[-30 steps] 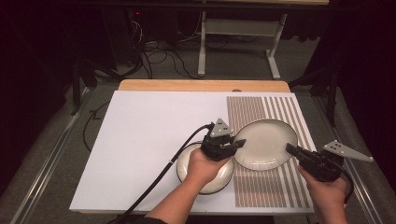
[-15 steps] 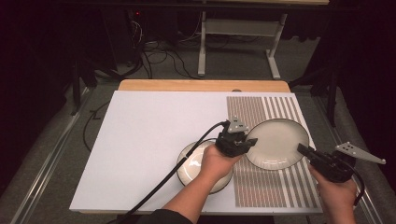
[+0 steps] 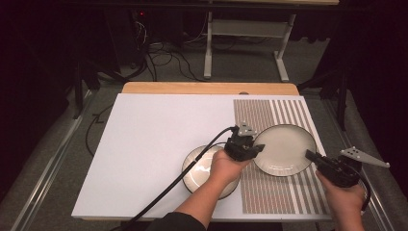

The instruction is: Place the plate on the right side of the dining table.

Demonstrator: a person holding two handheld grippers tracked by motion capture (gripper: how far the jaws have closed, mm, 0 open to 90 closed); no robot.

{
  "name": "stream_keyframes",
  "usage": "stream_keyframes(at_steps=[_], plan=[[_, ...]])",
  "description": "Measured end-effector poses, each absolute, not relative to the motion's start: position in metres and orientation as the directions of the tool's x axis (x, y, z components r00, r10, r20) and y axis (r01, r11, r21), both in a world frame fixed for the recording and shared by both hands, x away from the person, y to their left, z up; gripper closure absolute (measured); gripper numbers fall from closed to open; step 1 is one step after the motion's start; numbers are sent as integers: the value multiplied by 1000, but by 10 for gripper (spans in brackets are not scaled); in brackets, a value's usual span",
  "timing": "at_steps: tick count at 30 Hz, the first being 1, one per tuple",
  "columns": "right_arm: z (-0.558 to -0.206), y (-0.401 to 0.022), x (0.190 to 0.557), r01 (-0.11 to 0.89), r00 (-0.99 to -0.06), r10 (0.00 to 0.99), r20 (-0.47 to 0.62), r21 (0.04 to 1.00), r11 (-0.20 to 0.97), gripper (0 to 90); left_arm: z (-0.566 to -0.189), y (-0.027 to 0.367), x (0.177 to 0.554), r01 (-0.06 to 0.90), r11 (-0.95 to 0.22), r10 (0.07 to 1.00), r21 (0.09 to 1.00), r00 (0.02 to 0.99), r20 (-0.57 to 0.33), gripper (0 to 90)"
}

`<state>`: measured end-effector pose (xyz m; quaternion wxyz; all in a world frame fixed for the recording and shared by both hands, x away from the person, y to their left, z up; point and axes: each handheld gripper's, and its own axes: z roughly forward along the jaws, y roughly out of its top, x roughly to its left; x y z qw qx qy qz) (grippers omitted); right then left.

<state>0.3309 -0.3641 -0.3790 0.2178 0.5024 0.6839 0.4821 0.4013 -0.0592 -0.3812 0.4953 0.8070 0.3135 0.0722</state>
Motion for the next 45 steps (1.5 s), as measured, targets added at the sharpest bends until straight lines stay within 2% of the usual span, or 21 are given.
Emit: stream_keyframes(at_steps=[24, 38, 45], plan=[[-387, -361, 332, 484, -390, 910, 140, 872, 73, 870, -394, -63, 406, 462, -339, 618, 820, 767, -176, 760], [-389, -363, 333, 489, -383, 910, 156, 871, 56, 872, -393, -64, 407, 449, -341, 637, 826, 757, -148, 776], [-389, -361, 334, 486, -376, 915, 146, 872, 61, 869, -388, -57, 402, 411, -316, 645, 855, 754, -125, 643]])
